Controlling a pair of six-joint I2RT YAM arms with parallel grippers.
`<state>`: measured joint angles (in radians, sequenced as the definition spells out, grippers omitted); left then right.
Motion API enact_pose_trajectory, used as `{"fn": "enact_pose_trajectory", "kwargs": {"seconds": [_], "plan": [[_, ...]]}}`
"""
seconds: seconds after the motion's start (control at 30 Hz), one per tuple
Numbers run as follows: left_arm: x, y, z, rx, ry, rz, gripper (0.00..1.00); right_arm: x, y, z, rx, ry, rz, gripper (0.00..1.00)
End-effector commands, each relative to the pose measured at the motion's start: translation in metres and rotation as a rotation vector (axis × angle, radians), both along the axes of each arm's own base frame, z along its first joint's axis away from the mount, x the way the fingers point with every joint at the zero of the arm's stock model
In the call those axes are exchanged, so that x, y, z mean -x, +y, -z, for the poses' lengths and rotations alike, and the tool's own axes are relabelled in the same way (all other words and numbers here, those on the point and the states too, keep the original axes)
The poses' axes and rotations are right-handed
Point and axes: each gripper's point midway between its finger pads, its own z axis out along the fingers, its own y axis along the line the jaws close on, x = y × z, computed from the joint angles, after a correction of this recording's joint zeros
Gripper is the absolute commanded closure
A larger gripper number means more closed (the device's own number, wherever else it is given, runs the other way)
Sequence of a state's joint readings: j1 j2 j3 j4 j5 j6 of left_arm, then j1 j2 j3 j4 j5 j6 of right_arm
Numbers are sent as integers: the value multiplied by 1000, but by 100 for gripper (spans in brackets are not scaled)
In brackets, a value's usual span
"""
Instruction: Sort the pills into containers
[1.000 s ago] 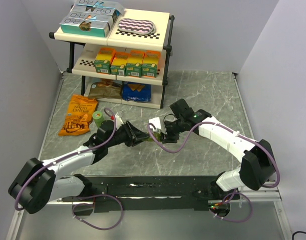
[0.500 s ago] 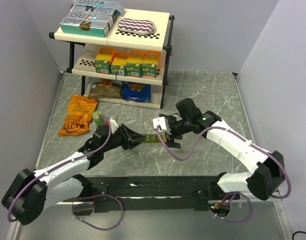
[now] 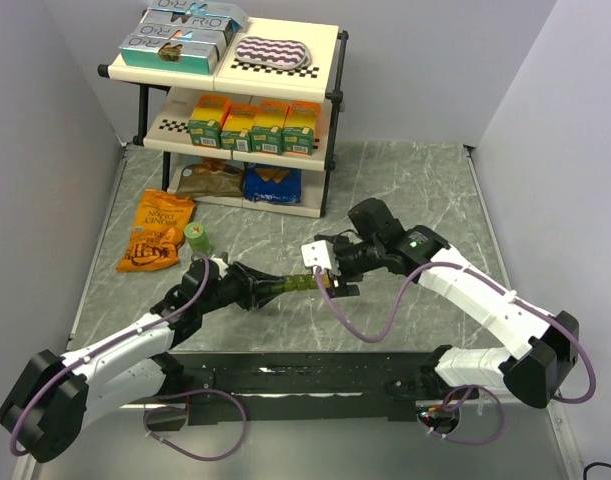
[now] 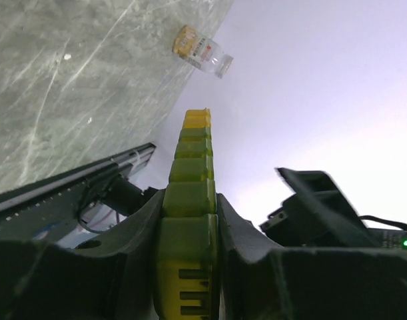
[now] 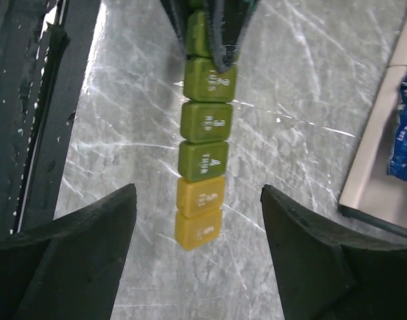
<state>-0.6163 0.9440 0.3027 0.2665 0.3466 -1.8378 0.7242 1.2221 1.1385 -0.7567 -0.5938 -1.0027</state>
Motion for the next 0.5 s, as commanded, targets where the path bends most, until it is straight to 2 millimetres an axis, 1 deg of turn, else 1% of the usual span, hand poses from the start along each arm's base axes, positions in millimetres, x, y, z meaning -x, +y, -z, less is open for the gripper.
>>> {"fn": "enact_pose_trajectory", "kwargs": {"seconds": [0.0, 0.03, 0.1, 0.17, 0.2, 0.27, 0.3, 0.33, 0.47], "plan": [[0, -3, -18, 135, 75, -19, 99, -2, 9, 11, 25, -41, -4, 29], [-1, -4, -22, 152, 73, -19, 99, -5, 10, 14, 33, -56, 6, 33], [-1, -3, -21, 160, 79, -24, 99, -4, 13, 19, 43, -58, -3, 40], [-1, -3, -24, 171, 76, -25, 99, -3, 16, 25, 49, -63, -12, 44], [-1, -3, -25, 174, 75, -25, 99, -1, 18, 26, 50, -65, -18, 47], [-1, -3, -26, 177, 74, -24, 99, -5, 19, 29, 63, -83, -14, 51], [-1, -3, -27, 176, 74, -27, 99, -6, 19, 31, 69, -90, -13, 55], [-1, -3, -27, 177, 72, -27, 99, -8, 20, 33, 76, -94, -13, 57], [-1, -4, -27, 185, 68, -21, 99, -10, 23, 32, 76, -108, -14, 65]]}}
